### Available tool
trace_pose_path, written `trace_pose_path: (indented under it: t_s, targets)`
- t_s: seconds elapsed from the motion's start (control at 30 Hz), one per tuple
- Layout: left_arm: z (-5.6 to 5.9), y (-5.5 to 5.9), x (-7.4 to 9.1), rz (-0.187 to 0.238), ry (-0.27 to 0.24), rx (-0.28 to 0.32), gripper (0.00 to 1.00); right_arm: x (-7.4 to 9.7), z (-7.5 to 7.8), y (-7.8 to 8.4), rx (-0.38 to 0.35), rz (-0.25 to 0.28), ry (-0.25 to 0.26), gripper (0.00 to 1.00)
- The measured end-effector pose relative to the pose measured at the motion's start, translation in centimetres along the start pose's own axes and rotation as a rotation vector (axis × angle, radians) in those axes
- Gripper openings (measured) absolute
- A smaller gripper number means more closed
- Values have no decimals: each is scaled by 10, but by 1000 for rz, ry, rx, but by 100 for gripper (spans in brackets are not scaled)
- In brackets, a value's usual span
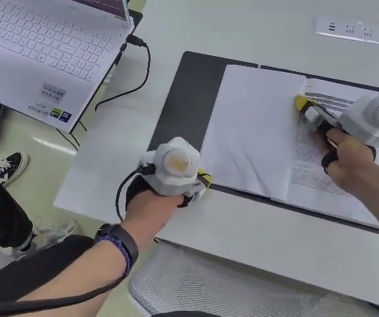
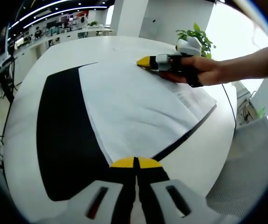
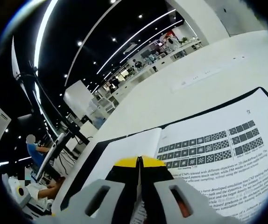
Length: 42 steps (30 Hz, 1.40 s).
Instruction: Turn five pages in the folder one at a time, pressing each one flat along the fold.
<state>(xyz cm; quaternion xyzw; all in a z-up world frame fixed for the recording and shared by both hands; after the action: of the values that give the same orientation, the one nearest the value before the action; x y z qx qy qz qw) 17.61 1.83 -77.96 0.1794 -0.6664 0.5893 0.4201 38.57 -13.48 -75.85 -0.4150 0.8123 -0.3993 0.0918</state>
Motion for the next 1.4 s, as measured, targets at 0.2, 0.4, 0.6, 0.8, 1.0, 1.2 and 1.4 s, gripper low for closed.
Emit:
trace_pose_path:
  t_s: [0.2, 0.4, 0.6, 0.8, 1.0, 1.2, 1.4]
  targets:
    - [0, 0, 1, 3, -1, 3, 0, -5, -1, -7, 0, 21, 20, 0]
    - [0, 0, 1, 3, -2, 13, 0, -15, 12, -15, 3, 28, 45, 0]
    - [-1, -1, 2, -3, -1, 19, 0, -29, 24, -25, 8, 34, 81, 0]
    - [-1, -1, 1, -3, -5, 31, 0, -36, 31, -32, -29, 68, 107, 0]
    - [-1, 0, 1, -3, -6, 38, 0, -37, 36, -33, -36, 77, 109, 0]
    - [-1, 0, 1, 0, -6, 36, 0, -29, 21, -25, 14, 37, 86, 0]
    - [-2, 0, 0, -3, -5, 33, 0, -16, 0, -12, 41, 10, 52, 0]
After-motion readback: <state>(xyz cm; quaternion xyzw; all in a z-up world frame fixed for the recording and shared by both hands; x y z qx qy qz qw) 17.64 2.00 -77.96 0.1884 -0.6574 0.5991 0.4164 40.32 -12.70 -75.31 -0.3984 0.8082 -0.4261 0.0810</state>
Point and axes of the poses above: the centre of the closed fingertips' face, and the gripper's own axes: x roughly backward along the fingers, z roughly to its right, y roughly out of its underside, the point moved 2 cm from there along x, roughly backward along the fingers, and after that the axes turned 13 degrees about -y, right-handed, at the moved point
